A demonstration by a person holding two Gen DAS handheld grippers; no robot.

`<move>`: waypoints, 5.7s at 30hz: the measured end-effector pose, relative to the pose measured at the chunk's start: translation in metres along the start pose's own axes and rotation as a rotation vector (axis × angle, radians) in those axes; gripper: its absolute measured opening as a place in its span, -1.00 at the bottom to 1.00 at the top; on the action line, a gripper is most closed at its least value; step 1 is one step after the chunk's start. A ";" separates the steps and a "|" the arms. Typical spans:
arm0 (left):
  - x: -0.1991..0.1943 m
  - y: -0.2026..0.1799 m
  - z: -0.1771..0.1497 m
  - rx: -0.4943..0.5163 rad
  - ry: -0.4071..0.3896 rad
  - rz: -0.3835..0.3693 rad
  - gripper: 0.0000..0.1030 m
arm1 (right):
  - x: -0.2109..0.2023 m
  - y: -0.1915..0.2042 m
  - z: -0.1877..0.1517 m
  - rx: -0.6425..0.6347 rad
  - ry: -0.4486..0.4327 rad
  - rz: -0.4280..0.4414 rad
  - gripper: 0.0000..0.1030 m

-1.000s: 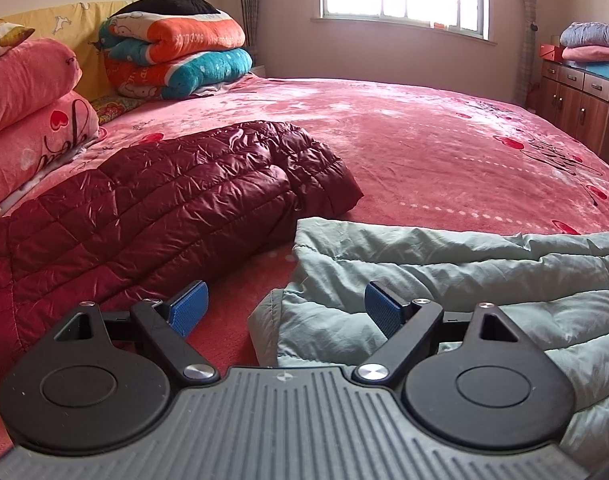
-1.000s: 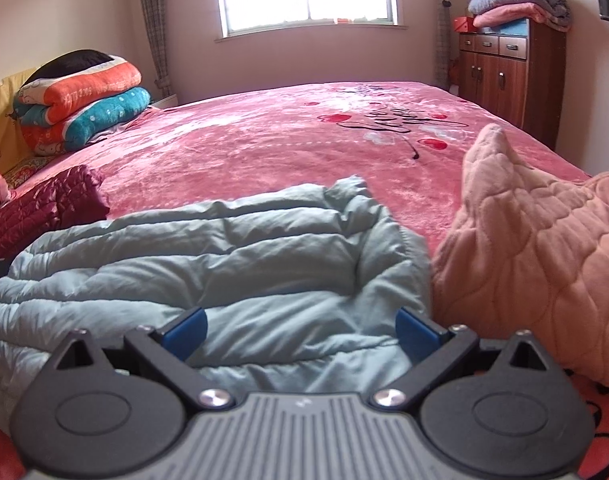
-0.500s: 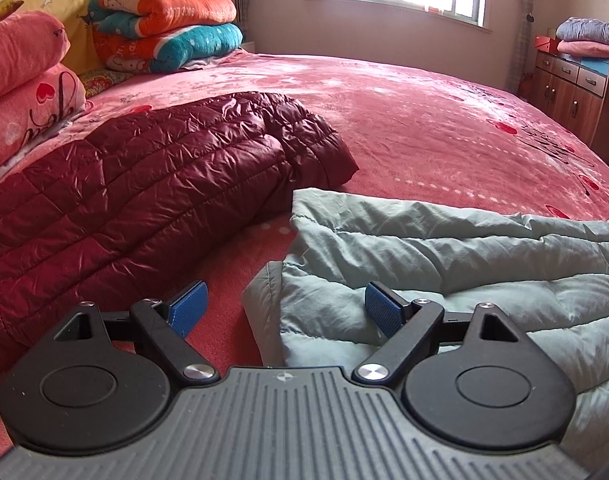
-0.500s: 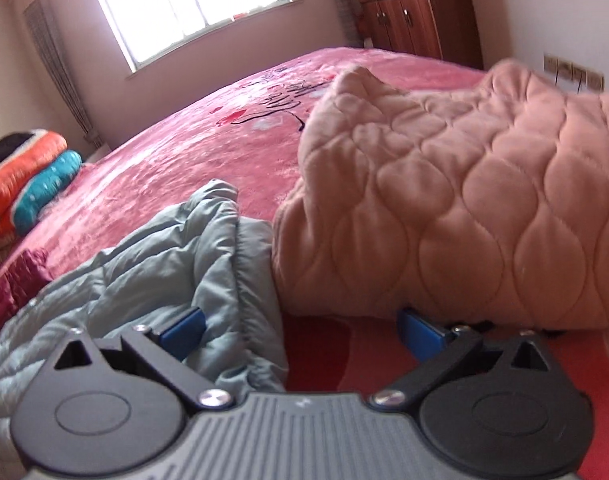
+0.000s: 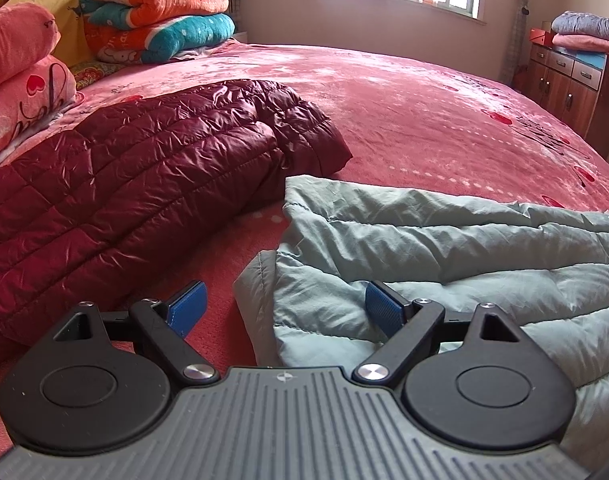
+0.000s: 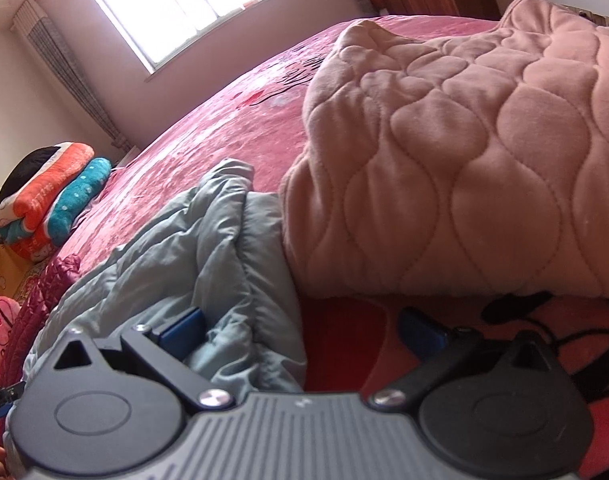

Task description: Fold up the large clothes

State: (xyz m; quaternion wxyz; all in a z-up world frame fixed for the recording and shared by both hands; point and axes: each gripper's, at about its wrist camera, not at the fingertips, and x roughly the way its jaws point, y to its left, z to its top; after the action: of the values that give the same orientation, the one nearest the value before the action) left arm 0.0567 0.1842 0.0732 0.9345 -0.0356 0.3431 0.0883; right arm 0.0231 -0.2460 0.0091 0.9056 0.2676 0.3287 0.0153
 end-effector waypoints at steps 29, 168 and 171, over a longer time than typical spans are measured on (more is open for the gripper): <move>0.012 0.026 0.004 -0.084 0.093 -0.205 1.00 | 0.023 0.011 0.007 -0.051 0.031 0.122 1.00; -0.188 -0.243 -0.052 0.170 -0.077 -0.490 1.00 | -0.198 -0.037 -0.006 -0.095 -0.431 -0.408 0.80; -0.198 -0.230 -0.056 0.147 -0.070 -0.491 1.00 | -0.205 -0.026 -0.019 -0.095 -0.396 -0.403 0.80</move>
State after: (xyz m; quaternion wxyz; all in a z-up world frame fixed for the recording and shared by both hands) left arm -0.0834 -0.0767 0.1605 0.9393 -0.0467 0.2970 -0.1650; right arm -0.1528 -0.3015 0.1044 0.9484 0.1521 0.1909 -0.2025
